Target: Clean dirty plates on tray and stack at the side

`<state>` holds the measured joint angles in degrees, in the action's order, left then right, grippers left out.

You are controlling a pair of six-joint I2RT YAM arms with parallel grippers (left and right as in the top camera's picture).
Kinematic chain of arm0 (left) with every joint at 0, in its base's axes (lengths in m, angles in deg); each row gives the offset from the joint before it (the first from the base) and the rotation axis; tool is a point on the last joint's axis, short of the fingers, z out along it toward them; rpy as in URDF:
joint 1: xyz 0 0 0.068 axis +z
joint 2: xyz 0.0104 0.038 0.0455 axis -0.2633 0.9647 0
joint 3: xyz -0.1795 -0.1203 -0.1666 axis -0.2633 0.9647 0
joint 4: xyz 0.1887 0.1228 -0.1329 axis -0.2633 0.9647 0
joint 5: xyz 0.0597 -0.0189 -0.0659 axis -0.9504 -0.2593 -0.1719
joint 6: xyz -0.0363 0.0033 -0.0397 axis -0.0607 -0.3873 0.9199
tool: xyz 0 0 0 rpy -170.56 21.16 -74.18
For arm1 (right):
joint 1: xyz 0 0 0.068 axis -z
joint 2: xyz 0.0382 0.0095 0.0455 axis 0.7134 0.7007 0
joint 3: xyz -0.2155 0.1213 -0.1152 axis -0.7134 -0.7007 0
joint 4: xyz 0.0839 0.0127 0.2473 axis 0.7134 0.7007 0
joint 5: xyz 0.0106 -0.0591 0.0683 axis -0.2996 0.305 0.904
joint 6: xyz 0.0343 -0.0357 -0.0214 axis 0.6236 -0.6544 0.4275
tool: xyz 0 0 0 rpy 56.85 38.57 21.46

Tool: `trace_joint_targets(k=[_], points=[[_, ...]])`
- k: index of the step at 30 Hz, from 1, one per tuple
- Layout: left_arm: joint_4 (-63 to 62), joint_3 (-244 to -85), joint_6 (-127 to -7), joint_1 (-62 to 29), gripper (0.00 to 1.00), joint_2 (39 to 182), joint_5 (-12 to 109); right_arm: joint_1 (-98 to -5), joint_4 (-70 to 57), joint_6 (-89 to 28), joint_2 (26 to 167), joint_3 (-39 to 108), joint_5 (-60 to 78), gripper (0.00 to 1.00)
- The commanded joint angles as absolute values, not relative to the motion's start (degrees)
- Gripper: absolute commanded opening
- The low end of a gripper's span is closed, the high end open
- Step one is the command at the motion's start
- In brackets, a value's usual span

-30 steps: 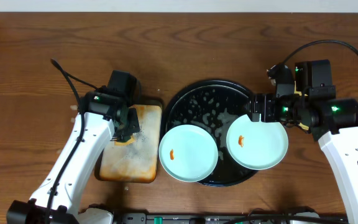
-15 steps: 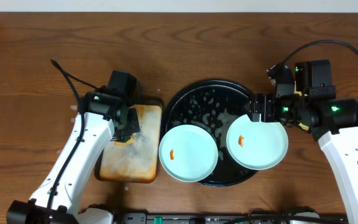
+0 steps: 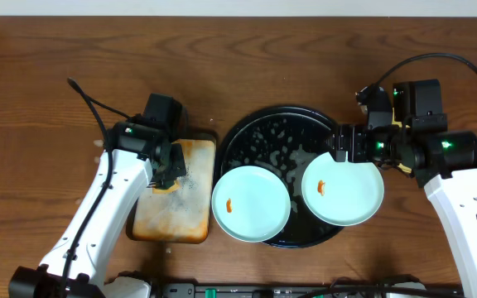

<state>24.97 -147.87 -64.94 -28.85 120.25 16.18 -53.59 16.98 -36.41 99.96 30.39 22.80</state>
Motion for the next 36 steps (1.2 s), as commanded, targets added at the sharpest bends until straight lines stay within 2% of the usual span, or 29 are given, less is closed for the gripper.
trace_joint_targets(k=[1,14,18,30,36], points=[[24.92,-147.63,-65.72,-28.56,0.13,120.14,16.23,-54.22,17.29,-36.89,99.37,30.74,22.65,0.81],[23.61,-145.9,-67.51,-28.56,0.11,120.14,16.95,-54.2,19.49,-37.99,98.27,30.7,21.23,0.76],[18.41,-140.42,-68.13,-28.56,0.1,120.25,17.15,-54.2,21.46,-37.97,96.35,30.7,18.52,0.77],[-9.57,-121.97,-69.29,-28.56,0.09,120.45,17.17,-54.18,25.51,-37.97,95.52,30.65,15.59,0.8],[-13.92,-117.8,-69.09,-28.56,0.09,120.95,17.56,-54.18,25.51,-37.94,95.52,30.65,15.61,0.8]])
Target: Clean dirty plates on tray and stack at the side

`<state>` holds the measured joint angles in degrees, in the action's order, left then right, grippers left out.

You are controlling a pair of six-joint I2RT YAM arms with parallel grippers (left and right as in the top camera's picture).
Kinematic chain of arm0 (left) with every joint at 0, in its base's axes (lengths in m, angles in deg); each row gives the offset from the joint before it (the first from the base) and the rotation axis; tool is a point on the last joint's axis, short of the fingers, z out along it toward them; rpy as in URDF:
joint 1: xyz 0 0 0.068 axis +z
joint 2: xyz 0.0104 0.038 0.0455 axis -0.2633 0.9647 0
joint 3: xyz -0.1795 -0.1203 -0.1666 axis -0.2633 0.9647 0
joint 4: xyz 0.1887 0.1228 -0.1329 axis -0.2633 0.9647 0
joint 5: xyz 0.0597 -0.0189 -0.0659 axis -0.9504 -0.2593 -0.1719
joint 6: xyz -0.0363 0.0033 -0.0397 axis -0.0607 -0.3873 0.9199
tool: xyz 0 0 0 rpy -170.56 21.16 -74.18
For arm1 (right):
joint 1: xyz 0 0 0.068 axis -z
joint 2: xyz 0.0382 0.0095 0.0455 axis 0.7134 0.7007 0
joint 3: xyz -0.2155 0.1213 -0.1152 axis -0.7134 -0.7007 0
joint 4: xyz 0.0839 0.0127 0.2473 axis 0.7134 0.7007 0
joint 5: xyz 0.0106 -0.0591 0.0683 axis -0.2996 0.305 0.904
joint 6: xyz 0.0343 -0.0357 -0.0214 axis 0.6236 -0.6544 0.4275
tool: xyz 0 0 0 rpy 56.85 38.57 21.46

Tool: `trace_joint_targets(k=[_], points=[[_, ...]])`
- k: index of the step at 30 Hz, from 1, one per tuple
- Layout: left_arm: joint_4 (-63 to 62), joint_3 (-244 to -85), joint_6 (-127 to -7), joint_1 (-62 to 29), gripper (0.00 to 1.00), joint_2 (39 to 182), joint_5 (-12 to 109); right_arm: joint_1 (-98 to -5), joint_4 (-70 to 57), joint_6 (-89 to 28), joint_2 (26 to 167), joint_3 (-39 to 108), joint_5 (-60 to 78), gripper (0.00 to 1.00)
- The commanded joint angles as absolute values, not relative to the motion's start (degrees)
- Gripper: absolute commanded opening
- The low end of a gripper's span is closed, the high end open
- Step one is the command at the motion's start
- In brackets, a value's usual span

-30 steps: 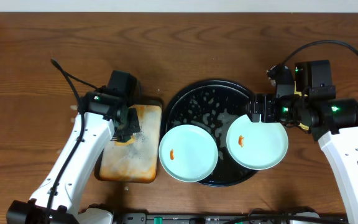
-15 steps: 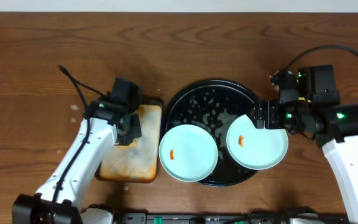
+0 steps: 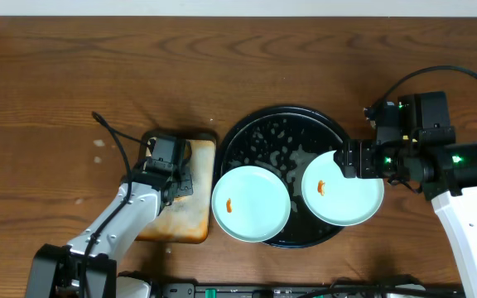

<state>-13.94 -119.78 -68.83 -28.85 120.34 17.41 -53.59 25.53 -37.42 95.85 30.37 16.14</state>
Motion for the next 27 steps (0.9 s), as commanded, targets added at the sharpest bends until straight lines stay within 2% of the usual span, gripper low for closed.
trace_joint_targets(k=[1,6,14,20,27], points=[[-13.96,-117.8,-69.09,-28.56,0.09,121.26,17.58,-54.18,25.51,-37.94,95.52,30.65,15.61,0.8],[-13.94,-118.74,-68.94,-28.54,0.1,121.96,21.06,-54.18,25.59,-37.92,95.52,30.65,15.61,0.8],[1.86,-130.32,-68.74,-25.96,0.1,121.96,26.98,-54.18,25.55,-37.92,95.52,30.65,15.61,0.8],[1.71,-130.1,-68.74,-25.57,0.1,124.01,27.59,-54.18,25.46,-37.9,95.52,30.65,15.61,0.8],[-3.84,-128.94,-68.76,-25.57,0.1,135.46,26.96,-54.18,25.44,-37.92,95.52,30.65,15.61,0.81]])
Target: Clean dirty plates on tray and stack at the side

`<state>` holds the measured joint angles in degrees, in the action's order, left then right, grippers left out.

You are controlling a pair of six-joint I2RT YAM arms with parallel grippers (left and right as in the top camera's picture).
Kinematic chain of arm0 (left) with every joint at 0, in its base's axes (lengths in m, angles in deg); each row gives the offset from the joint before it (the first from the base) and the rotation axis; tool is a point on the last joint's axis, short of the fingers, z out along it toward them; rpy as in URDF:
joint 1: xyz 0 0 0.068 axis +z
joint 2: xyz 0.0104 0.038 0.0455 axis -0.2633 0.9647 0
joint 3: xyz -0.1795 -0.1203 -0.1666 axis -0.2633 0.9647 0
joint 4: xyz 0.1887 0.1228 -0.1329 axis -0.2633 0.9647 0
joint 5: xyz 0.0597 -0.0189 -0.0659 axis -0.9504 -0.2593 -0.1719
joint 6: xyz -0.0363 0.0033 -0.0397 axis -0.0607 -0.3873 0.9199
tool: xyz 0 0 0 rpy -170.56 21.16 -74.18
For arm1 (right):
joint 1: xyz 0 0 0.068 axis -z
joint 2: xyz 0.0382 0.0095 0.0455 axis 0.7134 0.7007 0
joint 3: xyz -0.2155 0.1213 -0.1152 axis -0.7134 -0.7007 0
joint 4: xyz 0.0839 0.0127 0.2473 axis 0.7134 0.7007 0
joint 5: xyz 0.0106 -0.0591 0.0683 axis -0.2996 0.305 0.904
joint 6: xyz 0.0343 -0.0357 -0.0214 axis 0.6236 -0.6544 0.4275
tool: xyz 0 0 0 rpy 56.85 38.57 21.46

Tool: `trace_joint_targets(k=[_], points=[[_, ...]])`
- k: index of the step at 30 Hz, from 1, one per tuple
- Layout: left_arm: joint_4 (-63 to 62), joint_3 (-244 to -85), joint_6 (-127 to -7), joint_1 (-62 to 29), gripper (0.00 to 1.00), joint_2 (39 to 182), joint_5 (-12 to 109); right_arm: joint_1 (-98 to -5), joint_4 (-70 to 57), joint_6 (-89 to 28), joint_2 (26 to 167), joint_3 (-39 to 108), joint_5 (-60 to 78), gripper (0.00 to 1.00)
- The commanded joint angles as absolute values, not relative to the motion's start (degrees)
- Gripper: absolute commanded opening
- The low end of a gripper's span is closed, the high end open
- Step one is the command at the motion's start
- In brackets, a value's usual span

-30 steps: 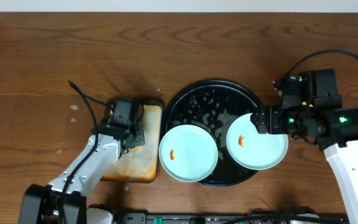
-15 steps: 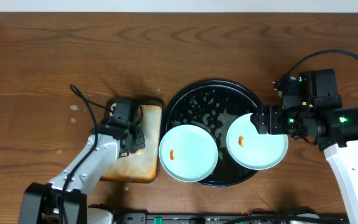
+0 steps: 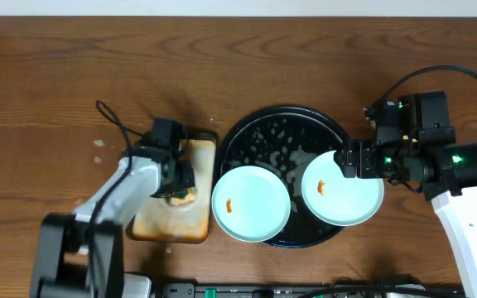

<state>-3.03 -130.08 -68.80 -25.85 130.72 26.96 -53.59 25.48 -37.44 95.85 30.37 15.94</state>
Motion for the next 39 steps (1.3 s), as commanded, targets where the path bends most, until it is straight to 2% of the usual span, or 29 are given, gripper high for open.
trace_joint_targets(k=[1,6,15,25,32,34,39], points=[[-4.13,-128.96,-68.74,-25.57,0.1,136.6,27.0,-54.18,25.46,-37.94,95.52,30.65,15.61,0.81],[-3.01,-130.34,-69.39,-25.57,0.1,137.15,26.94,-54.18,25.35,-37.94,95.52,30.65,15.07,0.81],[6.54,-137.88,-70.07,-25.57,0.1,124.38,26.96,-54.18,25.57,-35.69,96.11,30.54,9.67,0.81],[10.63,-138.52,-72.15,-25.57,0.11,110.52,27.0,-53.72,24.32,-26.14,101.83,23.24,-2.11,0.62],[10.96,-139.08,-74.29,-26.33,0.1,107.64,34.08,-49.83,21.35,-25.48,104.98,18.94,-1.76,0.48],[11.2,-139.83,-74.27,-27.16,0.1,107.64,33.98,-48.21,21.35,-25.48,104.96,18.96,-1.39,0.4],[12.81,-143.85,-74.22,-28.76,0.1,107.64,34.04,-43.27,21.64,-31.17,105.07,17.69,7.4,0.39]])
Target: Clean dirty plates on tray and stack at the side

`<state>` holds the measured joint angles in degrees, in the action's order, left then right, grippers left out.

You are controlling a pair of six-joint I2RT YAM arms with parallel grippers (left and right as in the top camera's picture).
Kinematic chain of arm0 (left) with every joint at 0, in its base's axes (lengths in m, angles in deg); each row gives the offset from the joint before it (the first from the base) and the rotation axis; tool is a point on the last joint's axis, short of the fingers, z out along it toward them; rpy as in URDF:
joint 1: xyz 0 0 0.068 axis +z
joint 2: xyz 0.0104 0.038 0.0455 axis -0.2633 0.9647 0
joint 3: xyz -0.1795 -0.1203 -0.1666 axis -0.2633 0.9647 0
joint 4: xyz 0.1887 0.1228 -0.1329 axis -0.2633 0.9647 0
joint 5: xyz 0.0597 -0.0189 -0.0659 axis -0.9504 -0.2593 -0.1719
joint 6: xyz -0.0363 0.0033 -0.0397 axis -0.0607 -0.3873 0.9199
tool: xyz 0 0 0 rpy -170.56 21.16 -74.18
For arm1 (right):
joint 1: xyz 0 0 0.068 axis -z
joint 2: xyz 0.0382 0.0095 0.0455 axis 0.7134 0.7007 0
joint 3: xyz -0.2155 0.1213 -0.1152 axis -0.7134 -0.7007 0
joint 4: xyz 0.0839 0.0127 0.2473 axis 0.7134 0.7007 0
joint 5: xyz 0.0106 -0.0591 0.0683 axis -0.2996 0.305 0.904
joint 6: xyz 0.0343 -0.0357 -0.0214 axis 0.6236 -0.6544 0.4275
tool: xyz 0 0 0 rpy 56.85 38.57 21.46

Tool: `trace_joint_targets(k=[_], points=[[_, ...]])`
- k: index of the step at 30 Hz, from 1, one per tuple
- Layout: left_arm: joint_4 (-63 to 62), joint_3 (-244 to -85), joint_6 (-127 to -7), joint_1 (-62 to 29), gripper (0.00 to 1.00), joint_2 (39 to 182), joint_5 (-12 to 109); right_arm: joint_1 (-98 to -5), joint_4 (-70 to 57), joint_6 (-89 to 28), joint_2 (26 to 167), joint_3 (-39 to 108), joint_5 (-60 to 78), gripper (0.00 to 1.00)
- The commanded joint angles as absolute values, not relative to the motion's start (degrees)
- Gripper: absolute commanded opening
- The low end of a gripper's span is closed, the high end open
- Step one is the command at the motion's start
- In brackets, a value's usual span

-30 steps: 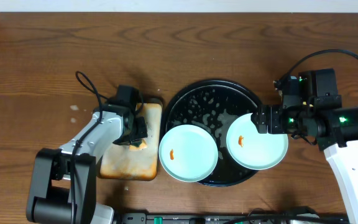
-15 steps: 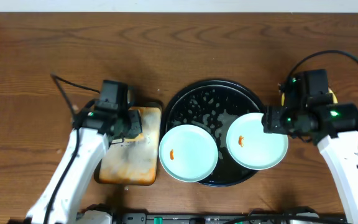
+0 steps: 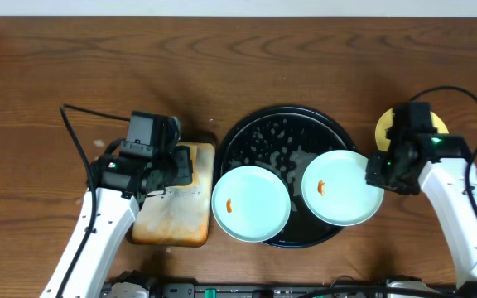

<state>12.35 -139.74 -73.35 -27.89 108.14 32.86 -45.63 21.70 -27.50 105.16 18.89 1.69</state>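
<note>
Two pale blue plates lie on the round black tray (image 3: 281,136), each with a small orange smear. The left plate (image 3: 251,203) overhangs the tray's front left rim. The right plate (image 3: 342,199) overhangs its front right rim. A tan, orange-stained sponge pad (image 3: 171,217) lies left of the tray. My left gripper (image 3: 182,170) is low over the pad's far end, its fingers hidden by the wrist. My right gripper (image 3: 377,172) points down at the right plate's right rim, and its fingers are hidden too.
A yellow round thing (image 3: 385,128) lies on the table behind my right wrist, right of the tray. Water drops and suds speckle the tray's far half. Cables trail from both arms. The table's front edge is close below the plates.
My right arm has turned and drawn back to the right, from the right plate's far rim to its right rim, uncovering the yellow thing. My left arm has swung out, its gripper still over the pad's far end.
Throughout, my left gripper stayed over the pad's far part while the arm shifted pose. My right gripper stood at the right plate's far rim in all earlier moments and is now at its right rim. Both plates keep their places and their orange smears.
</note>
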Motion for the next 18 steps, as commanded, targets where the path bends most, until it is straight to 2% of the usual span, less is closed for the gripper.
trace_joint_targets(k=[1,5,10,14,18], points=[[12.97,-144.59,-74.07,-29.02,0.1,107.64,34.04,-42.62,20.94,-32.96,105.07,16.62,9.69,0.39],[12.94,-145.9,-73.33,-30.07,0.1,107.64,34.04,-41.79,15.65,-34.51,105.07,11.68,14.61,0.38],[12.99,-145.9,-73.18,-31.91,0.1,107.95,34.08,-41.79,12.48,-31.58,105.07,7.79,6.54,0.31],[11.46,-145.9,-73.2,-34.84,0.11,108.29,34.04,-41.83,10.14,-30.62,105.07,6.33,3.88,0.29],[7.63,-145.9,-72.69,-38.55,0.11,110.2,34.06,-41.83,5.62,-29.75,105.07,3.27,4.25,0.16]])
